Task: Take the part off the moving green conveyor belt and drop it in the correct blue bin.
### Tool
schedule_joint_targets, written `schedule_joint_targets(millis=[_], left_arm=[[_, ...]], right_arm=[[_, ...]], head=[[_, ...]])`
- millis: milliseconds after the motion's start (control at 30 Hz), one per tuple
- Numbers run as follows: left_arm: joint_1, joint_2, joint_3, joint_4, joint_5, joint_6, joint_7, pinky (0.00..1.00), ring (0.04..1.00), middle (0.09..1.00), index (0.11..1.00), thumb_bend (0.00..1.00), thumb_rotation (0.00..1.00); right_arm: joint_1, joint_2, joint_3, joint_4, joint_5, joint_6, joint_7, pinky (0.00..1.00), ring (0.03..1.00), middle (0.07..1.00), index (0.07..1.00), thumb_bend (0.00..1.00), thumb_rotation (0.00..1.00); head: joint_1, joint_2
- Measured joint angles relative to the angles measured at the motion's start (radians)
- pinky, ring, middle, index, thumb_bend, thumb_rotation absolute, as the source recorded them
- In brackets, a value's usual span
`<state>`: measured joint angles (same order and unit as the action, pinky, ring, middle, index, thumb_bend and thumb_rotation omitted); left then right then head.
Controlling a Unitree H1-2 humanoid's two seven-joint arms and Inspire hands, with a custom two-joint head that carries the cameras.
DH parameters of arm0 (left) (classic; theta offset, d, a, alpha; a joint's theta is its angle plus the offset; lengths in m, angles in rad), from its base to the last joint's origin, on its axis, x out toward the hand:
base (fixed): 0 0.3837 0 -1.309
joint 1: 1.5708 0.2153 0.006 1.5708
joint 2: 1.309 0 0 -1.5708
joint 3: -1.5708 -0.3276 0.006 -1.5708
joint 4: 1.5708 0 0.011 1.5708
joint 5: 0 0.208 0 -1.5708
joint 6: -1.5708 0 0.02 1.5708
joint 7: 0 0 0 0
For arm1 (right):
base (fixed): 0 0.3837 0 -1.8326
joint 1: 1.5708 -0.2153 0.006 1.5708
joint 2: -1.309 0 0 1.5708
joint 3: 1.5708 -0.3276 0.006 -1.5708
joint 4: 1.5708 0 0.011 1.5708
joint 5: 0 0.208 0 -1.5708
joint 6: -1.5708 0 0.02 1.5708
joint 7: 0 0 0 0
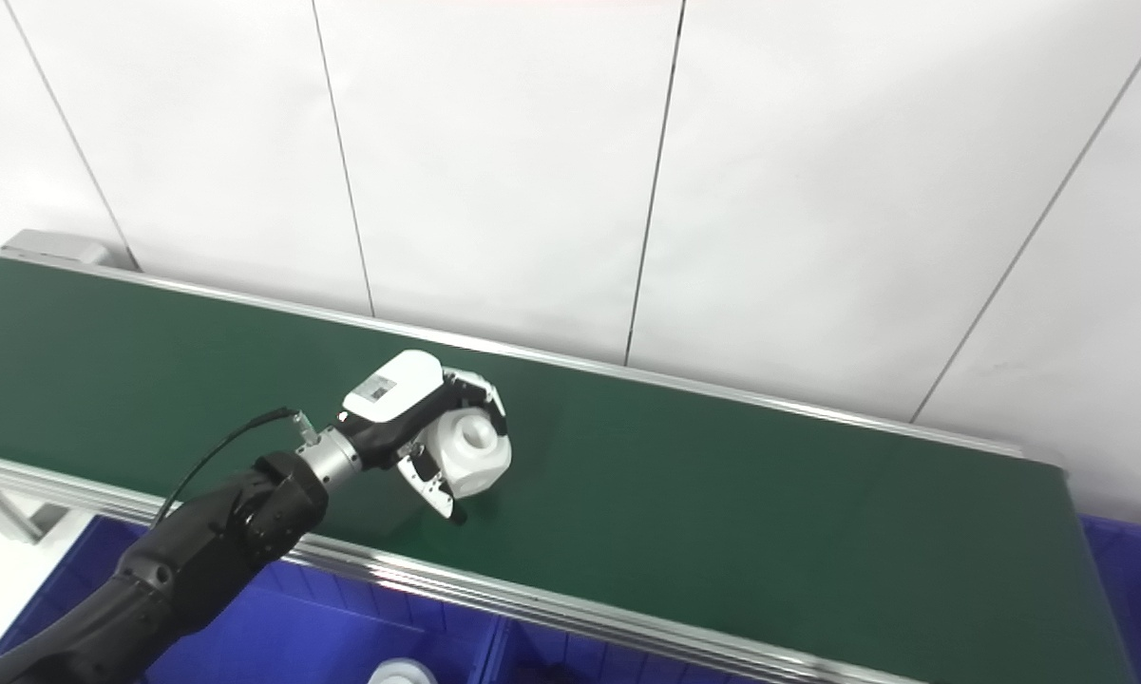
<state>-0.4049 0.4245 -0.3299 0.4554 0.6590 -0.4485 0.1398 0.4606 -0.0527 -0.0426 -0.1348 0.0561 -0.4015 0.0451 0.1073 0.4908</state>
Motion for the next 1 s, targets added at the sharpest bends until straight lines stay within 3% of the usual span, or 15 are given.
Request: schedule_joint_targets(millis=[133, 167, 233, 300, 333, 400, 467, 600, 767, 1000], left_arm=[[0.023, 0.01, 0.018, -0.099, -0.006, 0.003, -0.027, 0.47, 0.52, 0.531, 0.487, 0.51, 0.06], [0.031, 0.012, 0.029, -0.135, -0.013, 0.005, -0.043, 0.47, 0.525, 0.532, 0.487, 0.51, 0.06], [0.044, 0.014, 0.048, -0.206, -0.037, 0.013, -0.073, 0.49, 0.536, 0.534, 0.487, 0.51, 0.06], [0.062, 0.015, 0.068, -0.291, -0.058, 0.046, -0.117, 0.49, 0.543, 0.539, 0.487, 0.51, 0.06], [0.076, 0.016, 0.081, -0.34, -0.068, 0.071, -0.144, 0.49, 0.541, 0.539, 0.487, 0.51, 0.06], [0.108, 0.018, 0.1, -0.426, -0.081, 0.105, -0.188, 0.47, 0.523, 0.539, 0.487, 0.51, 0.05], [0.145, 0.023, 0.115, -0.499, -0.096, 0.125, -0.223, 0.46, 0.519, 0.539, 0.487, 0.51, 0.05], [0.242, 0.044, 0.152, -0.618, -0.114, 0.183, -0.29, 0.45, 0.491, 0.519, 0.487, 0.51, 0.05], [0.372, 0.065, 0.185, -0.731, -0.099, 0.218, -0.335, 0.46, 0.505, 0.52, 0.488, 0.51, 0.05], [0.528, 0.065, 0.194, -0.795, 0.023, 0.237, -0.35, 0.44, 0.487, 0.517, 0.487, 0.51, 0.05]], right_arm=[[0.0, -0.008, 0.0, 0.0, 0.0, 0.0, 0.003, 1.0, 0.974, 1.0, 1.0, 0.76, 1.0], [0.0, -0.013, -0.001, -0.002, 0.0, 0.0, 0.003, 1.0, 0.97, 1.0, 1.0, 0.77, 1.0], [0.0, -0.022, -0.003, -0.009, 0.001, 0.001, 0.003, 1.0, 0.965, 1.0, 1.0, 0.78, 1.0], [-0.001, -0.028, -0.004, -0.018, 0.01, 0.006, 0.003, 1.0, 0.97, 1.0, 1.0, 0.8, 1.0], [-0.001, -0.03, -0.004, -0.031, 0.02, 0.018, 0.003, 1.0, 0.973, 1.0, 1.0, 0.8, 1.0], [-0.001, -0.035, -0.005, -0.057, 0.036, 0.033, 0.005, 1.0, 0.983, 1.0, 1.0, 0.81, 1.0], [-0.001, -0.047, -0.005, -0.085, 0.05, 0.056, 0.01, 1.0, 0.994, 1.0, 1.0, 0.82, 1.0], [-0.001, -0.068, -0.009, -0.144, 0.071, 0.131, 0.013, 1.0, 1.0, 1.0, 1.0, 0.77, 1.0], [-0.013, -0.111, -0.018, -0.181, 0.112, 0.169, 0.036, 0.99, 0.987, 1.0, 1.0, 0.68, 1.0], [-0.026, -0.133, -0.04, -0.186, 0.147, 0.211, 0.041, 0.96, 0.97, 1.0, 1.0, 0.74, 0.98]], head=[[0.011, 0.023], [0.027, 0.055], [0.037, 0.068], [0.06, 0.112], [0.06, 0.112], [0.1, 0.19], [0.103, 0.203], [0.136, 0.291], [0.152, 0.304], [0.175, 0.298]])
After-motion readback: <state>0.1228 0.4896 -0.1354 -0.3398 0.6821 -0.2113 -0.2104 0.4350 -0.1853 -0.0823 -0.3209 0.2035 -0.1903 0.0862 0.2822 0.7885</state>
